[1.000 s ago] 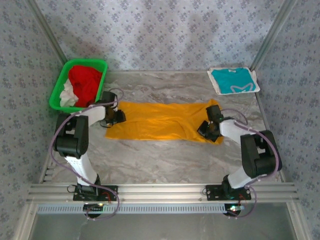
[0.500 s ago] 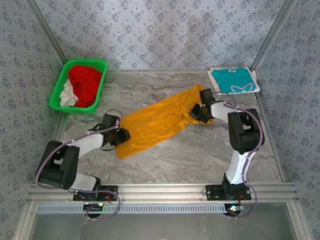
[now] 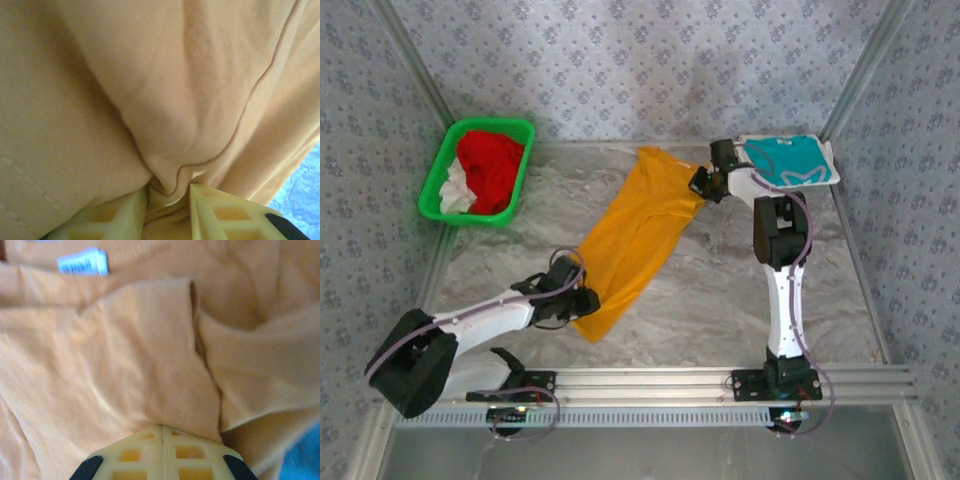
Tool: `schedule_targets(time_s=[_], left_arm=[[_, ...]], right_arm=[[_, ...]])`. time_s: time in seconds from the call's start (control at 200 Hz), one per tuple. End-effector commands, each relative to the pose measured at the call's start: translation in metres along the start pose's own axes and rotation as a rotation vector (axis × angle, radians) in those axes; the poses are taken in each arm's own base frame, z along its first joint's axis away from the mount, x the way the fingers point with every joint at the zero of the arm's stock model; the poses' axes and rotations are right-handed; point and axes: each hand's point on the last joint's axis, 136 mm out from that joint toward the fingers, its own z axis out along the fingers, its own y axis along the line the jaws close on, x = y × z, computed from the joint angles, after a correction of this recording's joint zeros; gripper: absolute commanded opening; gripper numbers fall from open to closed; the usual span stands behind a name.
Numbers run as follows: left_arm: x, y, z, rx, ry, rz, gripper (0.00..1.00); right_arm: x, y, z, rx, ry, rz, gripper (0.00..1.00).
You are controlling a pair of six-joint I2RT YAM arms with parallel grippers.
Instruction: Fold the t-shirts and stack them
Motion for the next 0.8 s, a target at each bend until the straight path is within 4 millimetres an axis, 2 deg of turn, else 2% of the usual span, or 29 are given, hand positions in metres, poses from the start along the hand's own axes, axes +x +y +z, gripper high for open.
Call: schedule_targets(time_s=[0.0, 0.055, 0.135, 0.275, 0.34, 0.39, 0.465, 0.55, 0.59, 0.62, 0.705, 0.755, 0.794], left_arm=[[0.048, 0.053, 0.001, -0.19, 0.15, -0.05, 0.3], [0.043, 0.047, -0.006, -0.202, 0.136, -0.023, 0.3], [0.032, 0.039, -0.026, -0.229, 0.081, 0.02, 0.32], [0.006, -0.003, -0.075, -0.052, -0.065, 0.079, 0.39], [-0.009, -0.018, -0.105, 0.008, -0.16, 0.109, 0.48], [-0.024, -0.03, -0.126, 0.052, -0.241, 0.142, 0.5], [-0.052, -0.049, -0.146, 0.104, -0.347, 0.199, 0.54], [-0.083, -0.058, -0.135, 0.124, -0.361, 0.224, 0.54], [-0.098, -0.061, -0.123, 0.139, -0.33, 0.208, 0.49], [-0.11, -0.061, -0.112, 0.144, -0.312, 0.197, 0.42], [-0.142, -0.054, -0.086, 0.082, -0.301, 0.189, 0.25], [-0.156, -0.05, -0.072, 0.042, -0.32, 0.205, 0.24], [-0.164, -0.05, -0.063, 0.038, -0.32, 0.207, 0.24]], right_arm=[[-0.022, 0.012, 0.0, -0.049, -0.006, 0.02, 0.05], [-0.033, 0.028, -0.01, -0.092, -0.024, 0.006, 0.07], [-0.041, 0.046, -0.034, -0.124, -0.047, -0.031, 0.1], [-0.045, 0.055, -0.081, -0.135, -0.1, -0.065, 0.15], [-0.035, 0.062, -0.096, -0.158, -0.098, -0.085, 0.17], [-0.02, 0.068, -0.103, -0.166, -0.078, -0.102, 0.18], [0.009, 0.074, -0.102, -0.181, -0.04, -0.114, 0.18], [0.042, 0.076, -0.093, -0.191, -0.008, -0.096, 0.16], [0.053, 0.073, -0.09, -0.168, -0.01, -0.093, 0.14], [0.061, 0.067, -0.086, -0.138, -0.017, -0.092, 0.12], [0.068, 0.051, -0.075, -0.05, -0.043, -0.081, 0.05], [0.069, 0.044, -0.065, -0.026, -0.024, -0.064, 0.0], [0.07, 0.041, -0.056, -0.015, -0.01, -0.057, 0.0]])
